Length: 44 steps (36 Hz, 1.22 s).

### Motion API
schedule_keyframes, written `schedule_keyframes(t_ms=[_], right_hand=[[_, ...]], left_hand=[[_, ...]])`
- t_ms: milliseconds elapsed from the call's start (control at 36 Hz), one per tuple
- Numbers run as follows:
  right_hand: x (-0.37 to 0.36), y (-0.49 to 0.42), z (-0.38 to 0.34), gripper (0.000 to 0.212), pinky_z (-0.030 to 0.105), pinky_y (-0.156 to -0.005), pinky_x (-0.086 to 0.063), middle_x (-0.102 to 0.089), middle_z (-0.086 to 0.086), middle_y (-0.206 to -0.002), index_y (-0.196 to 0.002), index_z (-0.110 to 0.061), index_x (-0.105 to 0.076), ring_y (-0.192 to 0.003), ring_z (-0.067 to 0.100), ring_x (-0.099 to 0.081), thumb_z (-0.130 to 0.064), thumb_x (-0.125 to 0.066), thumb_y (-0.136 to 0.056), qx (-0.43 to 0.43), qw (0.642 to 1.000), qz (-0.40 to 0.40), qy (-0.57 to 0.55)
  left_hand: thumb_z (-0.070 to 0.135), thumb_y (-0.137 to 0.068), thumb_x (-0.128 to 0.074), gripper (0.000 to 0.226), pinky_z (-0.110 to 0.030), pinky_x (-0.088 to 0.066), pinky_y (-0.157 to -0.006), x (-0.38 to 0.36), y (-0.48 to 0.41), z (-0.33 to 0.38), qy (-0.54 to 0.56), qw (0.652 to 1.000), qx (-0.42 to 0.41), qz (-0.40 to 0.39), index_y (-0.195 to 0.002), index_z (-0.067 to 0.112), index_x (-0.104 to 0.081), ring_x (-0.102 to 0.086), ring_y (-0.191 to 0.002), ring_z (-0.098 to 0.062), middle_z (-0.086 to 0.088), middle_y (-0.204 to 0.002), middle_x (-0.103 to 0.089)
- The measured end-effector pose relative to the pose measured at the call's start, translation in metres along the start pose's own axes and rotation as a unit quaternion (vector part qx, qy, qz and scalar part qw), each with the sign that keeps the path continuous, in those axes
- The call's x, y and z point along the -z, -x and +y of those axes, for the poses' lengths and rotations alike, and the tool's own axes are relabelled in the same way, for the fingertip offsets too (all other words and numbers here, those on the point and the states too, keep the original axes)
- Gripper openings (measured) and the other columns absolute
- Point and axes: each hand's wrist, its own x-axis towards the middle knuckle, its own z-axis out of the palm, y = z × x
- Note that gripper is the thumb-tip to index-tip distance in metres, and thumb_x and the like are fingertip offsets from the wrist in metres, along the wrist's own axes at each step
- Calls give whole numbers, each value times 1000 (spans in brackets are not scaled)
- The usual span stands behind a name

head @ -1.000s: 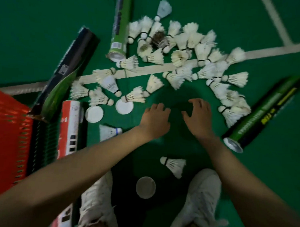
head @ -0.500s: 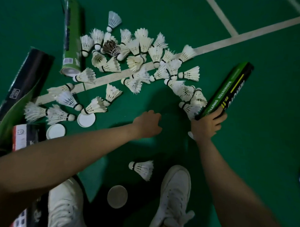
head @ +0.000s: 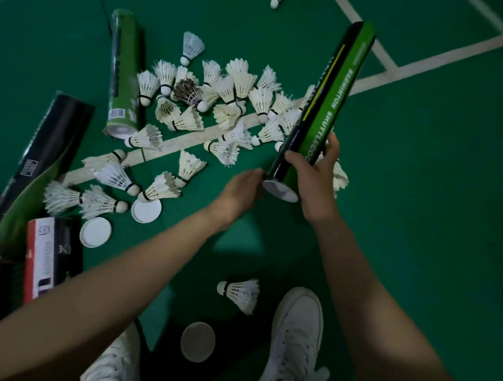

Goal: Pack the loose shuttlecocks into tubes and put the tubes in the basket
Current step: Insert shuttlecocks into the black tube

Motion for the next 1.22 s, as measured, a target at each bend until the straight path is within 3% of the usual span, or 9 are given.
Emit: schedule_keyframes(t_ms=[167, 306, 417, 556, 722, 833, 972, 1083, 1222], right_hand=[[-42, 12, 1, 73, 35, -93, -51, -51, -10, -120, -141, -28, -19, -106, 13, -59, -3, -62, -88, -39, 992, -109, -57], [-76, 13, 5, 55, 36, -98, -47, -51, 4, -131, -135, -23, -30, -114, 21, -55, -13, -61, -91, -88, 985, -143, -51], [-104, -1, 2, 59, 41, -102, -41, -51, 1, -125, -138, -21, -27, -115, 18, -52, -31, -62, -91, -109, 983, -147, -14], [-147, -9, -2, 111, 56, -105, -37, -39, 3, -148, -148, -25, -11, -130, 27, -45, -49, -80, -64, -159, 977, -144, -9], [-179, 16, 17, 87, 46, -92, -50, -50, 6, -135, -145, -19, -12, -113, 24, -57, -29, -72, -83, -231, 963, -112, -83], [-195, 50, 42, 85, 46, -91, -52, -57, 8, -125, -142, -17, -14, -107, 22, -61, -23, -74, -81, -255, 952, -149, -84], [-197, 60, 46, 79, 37, -83, -54, -58, 5, -124, -139, -14, -25, -104, 18, -63, -27, -75, -79, -227, 959, -160, -51], [-186, 39, 38, 94, 47, -99, -47, -56, 7, -126, -144, -20, -13, -111, 22, -58, -28, -77, -76, -221, 970, -60, -80], [-186, 41, 38, 96, 45, -86, -54, -58, 4, -113, -143, -30, -4, -104, 21, -60, -20, -75, -79, -220, 969, -34, -105]], left_hand=[[43, -94, -50, 35, -34, -52, -82, 45, 10, 2, 150, 981, 8, -120, -105, 11, -62, -64, -85, -26, -9, -91, -68], [23, -83, -69, 41, -28, -57, -70, 85, 16, -20, 212, 974, 2, -77, -113, 3, -49, -68, -75, -23, -12, -88, -67], [20, -72, -79, 50, -40, -54, -85, 122, 33, -46, 57, 998, -5, 12, -112, 19, -49, -66, -84, -22, -7, -104, -65], [1, -61, -83, 72, -42, -58, -56, 167, 63, -80, -54, 995, -19, 84, -110, 20, -35, -65, -80, -23, -10, -105, -49], [23, -62, -80, 95, -46, -47, -91, 194, 79, -88, -420, 896, 69, 131, -139, 23, -24, -51, -105, -37, -13, -115, -40], [45, -68, -77, 94, -42, -47, -90, 189, 74, -84, -398, 907, 19, 136, -141, 21, -25, -53, -111, -33, -11, -125, -48], [40, -62, -80, 99, -42, -49, -84, 189, 72, -79, -401, 908, 28, 121, -140, 20, -22, -56, -104, -34, -12, -123, -48], [39, -63, -80, 98, -41, -47, -81, 200, 80, -77, -496, 860, 35, 112, -139, 21, -21, -53, -107, -32, -11, -121, -45], [46, -67, -77, 83, -38, -44, -77, 199, 77, -78, -495, 860, 45, 120, -130, 18, -30, -53, -106, -30, -9, -117, -47]])
